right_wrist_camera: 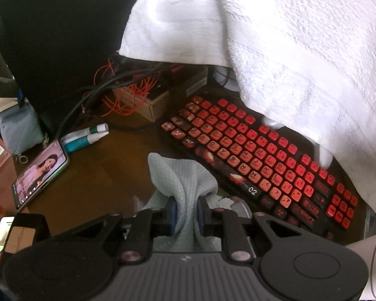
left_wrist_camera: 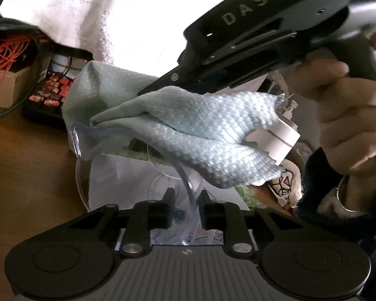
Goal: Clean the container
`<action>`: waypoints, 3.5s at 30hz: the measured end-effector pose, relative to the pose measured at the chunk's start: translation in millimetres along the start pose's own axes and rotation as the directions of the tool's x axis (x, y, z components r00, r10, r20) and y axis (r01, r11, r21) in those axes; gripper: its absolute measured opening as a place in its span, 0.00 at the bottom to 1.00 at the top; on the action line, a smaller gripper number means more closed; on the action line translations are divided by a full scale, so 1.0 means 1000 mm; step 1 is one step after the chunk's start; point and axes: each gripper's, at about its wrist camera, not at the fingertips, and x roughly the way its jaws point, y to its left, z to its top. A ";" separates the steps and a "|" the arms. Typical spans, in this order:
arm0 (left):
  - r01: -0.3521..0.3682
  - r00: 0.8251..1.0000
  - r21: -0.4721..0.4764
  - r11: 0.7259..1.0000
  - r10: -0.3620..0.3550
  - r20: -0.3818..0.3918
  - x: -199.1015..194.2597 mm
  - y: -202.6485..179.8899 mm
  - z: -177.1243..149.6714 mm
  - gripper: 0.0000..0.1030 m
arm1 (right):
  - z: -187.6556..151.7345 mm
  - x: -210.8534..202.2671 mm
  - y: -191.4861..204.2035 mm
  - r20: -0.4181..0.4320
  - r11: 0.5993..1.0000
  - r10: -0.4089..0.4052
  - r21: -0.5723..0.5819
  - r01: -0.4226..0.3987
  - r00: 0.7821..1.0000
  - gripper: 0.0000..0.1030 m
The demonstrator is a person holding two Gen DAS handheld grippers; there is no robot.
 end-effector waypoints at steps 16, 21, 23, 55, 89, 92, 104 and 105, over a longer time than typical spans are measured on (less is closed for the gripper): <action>0.026 0.993 0.047 0.999 -0.031 0.110 -0.012 -0.006 -0.001 0.05 | 0.002 0.000 -0.013 -0.009 0.999 0.042 0.033 -0.042 0.999 0.16; 0.060 0.989 -0.021 0.998 -0.056 0.139 -0.015 0.006 0.005 0.05 | -0.001 -0.009 -0.027 0.012 0.996 0.062 0.062 -0.063 0.998 0.15; 0.070 0.987 -0.033 0.997 -0.064 0.151 -0.015 0.010 0.007 0.05 | -0.004 -0.013 -0.033 0.025 0.995 0.070 0.068 -0.071 0.997 0.16; 0.130 0.983 -0.092 0.987 -0.116 0.139 -0.014 0.022 0.005 0.07 | -0.017 -0.015 -0.011 0.004 0.980 0.197 -0.022 -0.197 0.980 0.46; 0.157 0.977 -0.092 0.983 -0.141 0.161 -0.017 0.024 0.003 0.07 | -0.009 -0.006 -0.039 0.021 0.998 -0.002 0.058 0.001 1.000 0.16; 0.157 0.977 -0.093 0.983 -0.141 0.161 -0.017 0.024 0.003 0.07 | -0.012 -0.010 -0.023 0.022 0.999 0.046 0.005 -0.047 0.999 0.16; 0.159 0.976 -0.096 0.983 -0.141 0.167 -0.019 0.024 0.003 0.07 | -0.018 -0.015 0.007 0.028 0.991 0.099 -0.095 -0.096 0.995 0.16; 0.160 0.975 -0.099 0.982 -0.142 0.170 -0.020 0.024 0.003 0.07 | -0.018 -0.014 0.006 0.029 0.993 0.084 -0.090 -0.081 0.996 0.16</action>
